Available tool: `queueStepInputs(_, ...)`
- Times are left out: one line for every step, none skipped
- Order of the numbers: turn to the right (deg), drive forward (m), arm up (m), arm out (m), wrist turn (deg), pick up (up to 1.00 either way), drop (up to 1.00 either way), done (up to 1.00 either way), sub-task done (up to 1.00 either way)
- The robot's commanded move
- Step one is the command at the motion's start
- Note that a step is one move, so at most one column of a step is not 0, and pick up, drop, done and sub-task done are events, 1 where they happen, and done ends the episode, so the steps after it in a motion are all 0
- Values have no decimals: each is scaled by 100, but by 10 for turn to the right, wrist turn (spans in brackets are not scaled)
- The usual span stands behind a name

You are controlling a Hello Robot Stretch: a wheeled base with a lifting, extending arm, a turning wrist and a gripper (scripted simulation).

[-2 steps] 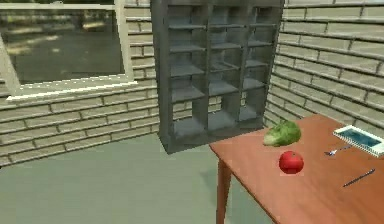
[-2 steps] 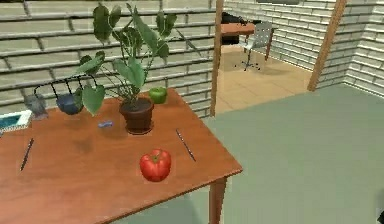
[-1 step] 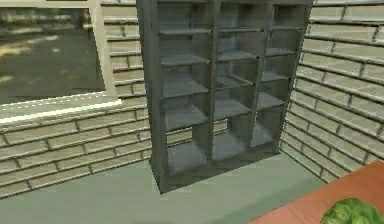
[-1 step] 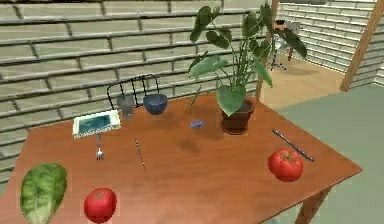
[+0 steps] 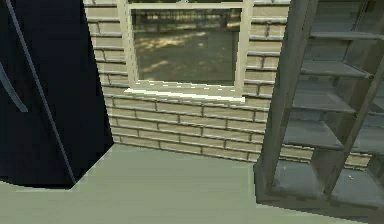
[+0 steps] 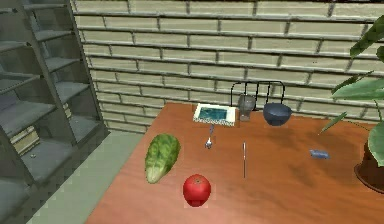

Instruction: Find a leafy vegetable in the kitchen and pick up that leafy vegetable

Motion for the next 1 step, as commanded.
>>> queueStepInputs(0, 0, 50, 0, 0, 0, 0, 0, 0)
